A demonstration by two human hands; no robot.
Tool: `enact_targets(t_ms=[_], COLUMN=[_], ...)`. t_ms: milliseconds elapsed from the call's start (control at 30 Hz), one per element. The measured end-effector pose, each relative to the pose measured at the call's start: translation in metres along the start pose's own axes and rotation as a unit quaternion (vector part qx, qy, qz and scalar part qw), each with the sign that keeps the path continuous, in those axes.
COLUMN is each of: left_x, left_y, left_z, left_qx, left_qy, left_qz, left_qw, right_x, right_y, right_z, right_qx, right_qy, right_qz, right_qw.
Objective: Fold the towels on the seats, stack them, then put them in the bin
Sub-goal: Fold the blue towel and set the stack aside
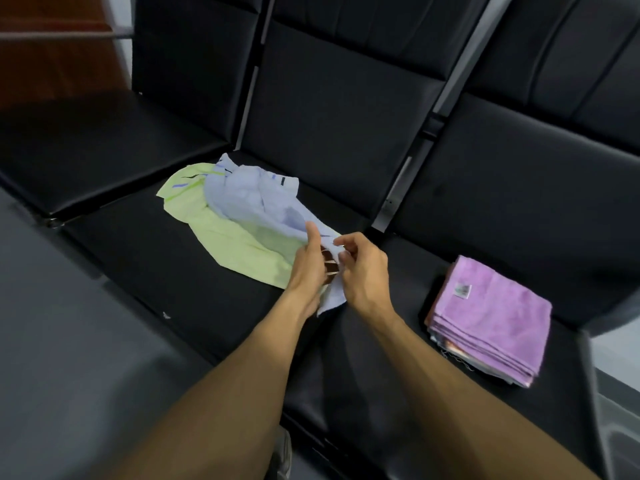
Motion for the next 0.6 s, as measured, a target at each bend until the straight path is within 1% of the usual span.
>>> enact_targets(t_ms=[33,67,133,167,233,300,333,467,533,600], left_x=[-0.004,-0.006,-0.013,-0.019,-0.032,-0.049,-0.055,-0.079,-0.092,-0.103], left_y=[-0.004,-0.007,-0.013,-0.021,-0.042,-0.065,-0.074,-0.102,-0.117,-0.133], left_z=[0.001,0.004,0.007,0.008,0.009,0.008,0.006,0.0,-0.004,-0.011], left_qx=[-0.025,-0.024,0.006,0.018,0.057,0.114,0.14,0.203,0.247,0.28], left_qy=[-0.015,-0.037,-0.074,-0.084,-0.104,-0.131,-0.146,-0.213,-0.241,-0.254], left_qz=[0.003,0.016,0.039,0.031,-0.012,-0.058,-0.067,-0.058,-0.062,-0.073], left_qw=[1.0,0.999,0.997,0.996,0.993,0.983,0.977,0.954,0.937,0.923], right_x=[-0.001,-0.003,-0.011,-0.015,-0.025,-0.037,-0.043,-0.071,-0.085,-0.098], right_y=[0.003,0.005,0.011,0.018,0.04,0.07,0.084,0.128,0.148,0.166], right_z=[-0.001,-0.002,0.001,0.003,0.007,0.011,0.012,0.018,0.027,0.041], right_qx=[-0.004,-0.012,-0.034,-0.055,-0.076,-0.034,-0.015,0.014,0.033,0.014], right_qy=[0.003,0.01,0.011,0.01,-0.003,-0.021,-0.027,-0.025,-0.023,-0.033], right_qz=[0.003,0.003,0.001,0.016,0.073,0.141,0.164,0.191,0.207,0.213], right_qw=[1.0,1.0,0.999,0.998,0.994,0.989,0.986,0.981,0.977,0.976])
Point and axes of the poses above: each hand's wrist, its own x-axis towards the middle knuckle, its own y-axis out of the back of the hand, z = x × y, the point moved 8 cm from there along x, towards the middle knuckle, and after that the axes turned 1 degree about -z, right-handed, at the moved point
